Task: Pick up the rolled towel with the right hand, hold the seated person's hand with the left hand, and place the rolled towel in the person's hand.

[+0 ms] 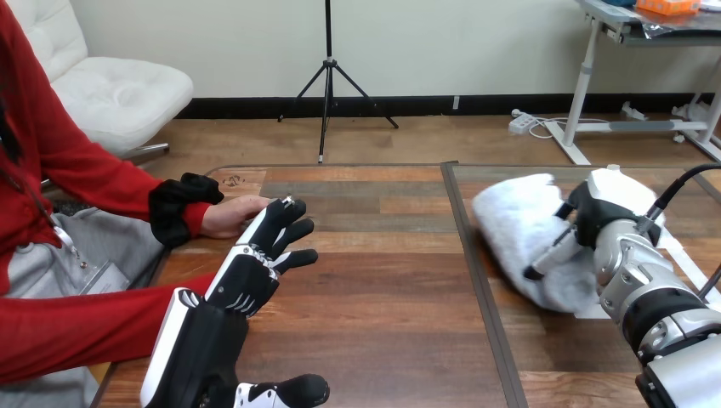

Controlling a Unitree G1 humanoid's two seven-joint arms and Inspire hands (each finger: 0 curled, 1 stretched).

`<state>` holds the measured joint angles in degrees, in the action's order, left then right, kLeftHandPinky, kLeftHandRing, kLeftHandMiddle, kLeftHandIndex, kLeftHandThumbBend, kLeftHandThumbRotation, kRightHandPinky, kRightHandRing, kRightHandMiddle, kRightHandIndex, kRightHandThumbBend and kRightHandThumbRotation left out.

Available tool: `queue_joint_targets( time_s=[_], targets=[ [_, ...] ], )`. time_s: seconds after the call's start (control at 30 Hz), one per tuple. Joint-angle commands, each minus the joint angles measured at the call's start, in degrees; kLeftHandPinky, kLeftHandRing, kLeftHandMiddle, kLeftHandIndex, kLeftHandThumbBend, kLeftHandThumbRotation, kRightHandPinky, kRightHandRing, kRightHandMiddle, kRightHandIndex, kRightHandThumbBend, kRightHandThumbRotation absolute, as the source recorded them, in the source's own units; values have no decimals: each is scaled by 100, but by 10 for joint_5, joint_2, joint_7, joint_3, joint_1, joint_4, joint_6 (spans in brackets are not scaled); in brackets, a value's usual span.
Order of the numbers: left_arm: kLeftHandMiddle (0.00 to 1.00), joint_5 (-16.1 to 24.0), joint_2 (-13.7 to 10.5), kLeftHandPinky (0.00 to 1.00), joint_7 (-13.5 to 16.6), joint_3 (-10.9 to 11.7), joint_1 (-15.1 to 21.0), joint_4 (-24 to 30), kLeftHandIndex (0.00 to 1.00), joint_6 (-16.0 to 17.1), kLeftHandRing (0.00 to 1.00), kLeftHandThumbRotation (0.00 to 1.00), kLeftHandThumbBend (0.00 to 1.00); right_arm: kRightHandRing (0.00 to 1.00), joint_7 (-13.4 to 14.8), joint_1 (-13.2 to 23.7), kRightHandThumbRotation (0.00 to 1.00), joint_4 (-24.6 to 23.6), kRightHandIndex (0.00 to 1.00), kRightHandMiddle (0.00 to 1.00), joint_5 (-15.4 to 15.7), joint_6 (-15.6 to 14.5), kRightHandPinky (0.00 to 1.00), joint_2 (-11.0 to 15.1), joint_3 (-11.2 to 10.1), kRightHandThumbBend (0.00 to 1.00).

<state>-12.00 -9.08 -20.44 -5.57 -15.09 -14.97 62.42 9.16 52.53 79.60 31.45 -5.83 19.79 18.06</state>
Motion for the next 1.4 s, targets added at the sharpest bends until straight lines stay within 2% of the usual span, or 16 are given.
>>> queue_joint_targets(
  time_s=[0.0, 0.13, 0.27, 0.43, 0.47, 0.53, 0.63, 0.77, 0.93, 1.03, 1.23, 1.37],
  targets=[
    [93, -11, -1, 80, -2, 2, 32, 19, 92, 4, 90, 59, 100, 36, 2, -5, 0, -9, 51, 45, -18, 33, 28, -28, -17, 87],
    [93, -5, -2, 80, -1, 7, 35, 15, 92, 9, 90, 59, 100, 39, 17, -11, 0, -10, 51, 47, -26, 54, 31, -28, -25, 87],
    [93, -9, -2, 80, -3, 6, 37, 12, 92, 8, 90, 59, 100, 39, 20, -18, 0, -11, 51, 48, -47, 79, 32, -29, -44, 86],
    [93, -6, -3, 81, -1, 9, 35, 15, 92, 3, 90, 58, 100, 43, 33, -24, 0, -11, 51, 49, -48, 99, 36, -29, -46, 87],
    [93, -5, -2, 81, -1, 9, 35, 13, 92, 6, 90, 58, 100, 43, 33, -26, 0, -12, 51, 49, -57, 107, 37, -29, -54, 87],
    [93, -6, -1, 81, -1, 10, 36, 8, 92, 12, 90, 59, 100, 42, 32, -28, 0, -13, 50, 49, -68, 117, 36, -30, -65, 88],
    [93, -3, 2, 81, 3, 12, 33, 12, 92, 6, 89, 59, 100, 39, 39, -30, 0, -15, 50, 47, -65, 130, 33, -30, -64, 87],
    [93, -10, -1, 81, -2, 8, 34, 11, 92, 6, 89, 60, 100, 37, 38, -37, 0, -18, 50, 47, -93, 157, 31, -33, -91, 87],
    [92, -11, -4, 81, -3, 9, 33, 10, 92, 6, 89, 59, 99, 36, 44, -41, 0, -20, 50, 48, -95, 173, 29, -33, -94, 86],
    [93, -19, -7, 82, -11, 5, 41, 5, 92, 12, 90, 58, 98, 34, 48, -46, 0, -22, 49, 46, -104, 194, 28, -33, -101, 85],
    [93, -26, -9, 83, -13, 3, 31, 20, 92, -10, 90, 57, 99, 32, 41, -51, 0, -26, 50, 45, -122, 213, 26, -37, -120, 83],
    [93, -20, -7, 83, -13, 8, 37, 12, 92, 3, 90, 58, 99, 32, 44, -62, 0, -32, 51, 45, -129, 250, 26, -35, -124, 82]
  ],
)
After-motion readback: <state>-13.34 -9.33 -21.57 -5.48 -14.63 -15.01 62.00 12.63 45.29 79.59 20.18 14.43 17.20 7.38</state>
